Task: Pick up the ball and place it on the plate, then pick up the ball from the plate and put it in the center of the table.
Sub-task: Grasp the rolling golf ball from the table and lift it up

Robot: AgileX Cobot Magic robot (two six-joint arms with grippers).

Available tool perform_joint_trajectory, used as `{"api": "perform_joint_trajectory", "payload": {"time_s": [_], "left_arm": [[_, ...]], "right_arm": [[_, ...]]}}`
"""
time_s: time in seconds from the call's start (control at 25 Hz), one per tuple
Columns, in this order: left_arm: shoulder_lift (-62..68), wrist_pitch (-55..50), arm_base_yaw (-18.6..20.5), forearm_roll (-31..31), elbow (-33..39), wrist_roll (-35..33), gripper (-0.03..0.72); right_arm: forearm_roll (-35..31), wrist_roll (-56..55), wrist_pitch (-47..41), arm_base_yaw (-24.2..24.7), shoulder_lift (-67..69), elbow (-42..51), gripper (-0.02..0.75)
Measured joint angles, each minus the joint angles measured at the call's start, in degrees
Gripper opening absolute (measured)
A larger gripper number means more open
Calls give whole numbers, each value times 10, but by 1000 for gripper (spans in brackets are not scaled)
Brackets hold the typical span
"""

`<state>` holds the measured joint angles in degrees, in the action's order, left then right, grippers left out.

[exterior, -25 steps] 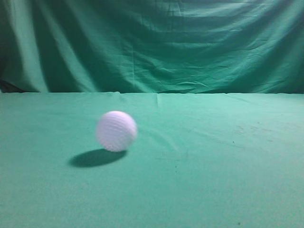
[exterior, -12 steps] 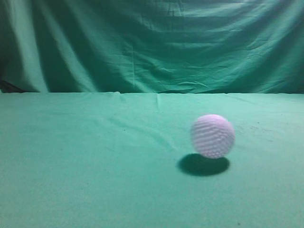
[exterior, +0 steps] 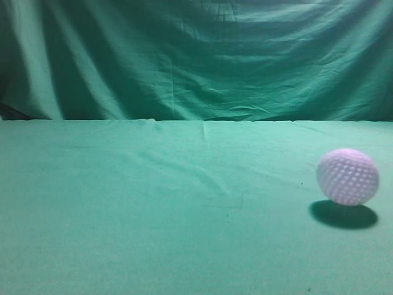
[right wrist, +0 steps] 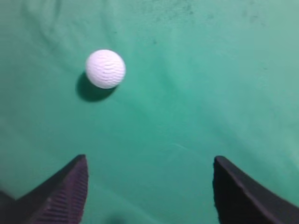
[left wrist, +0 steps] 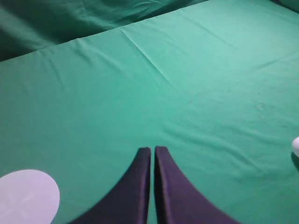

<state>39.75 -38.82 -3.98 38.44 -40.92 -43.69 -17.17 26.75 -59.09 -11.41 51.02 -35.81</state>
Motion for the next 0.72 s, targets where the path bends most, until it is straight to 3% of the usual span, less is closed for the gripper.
{"api": "perform_joint_trajectory", "payload": {"time_s": [0.2,0.48,0.72], "left_arm": [[-60,12,0,0,67,-1,0],[-87,17,0,0,86,-1,0],[-87,17,0,0,86,-1,0]], "right_arm": [[-20,34,15,-40,49,0,484],[32,3,103,-154,145,-5,505],[98,-117,114,-165,266,-88,505]]}}
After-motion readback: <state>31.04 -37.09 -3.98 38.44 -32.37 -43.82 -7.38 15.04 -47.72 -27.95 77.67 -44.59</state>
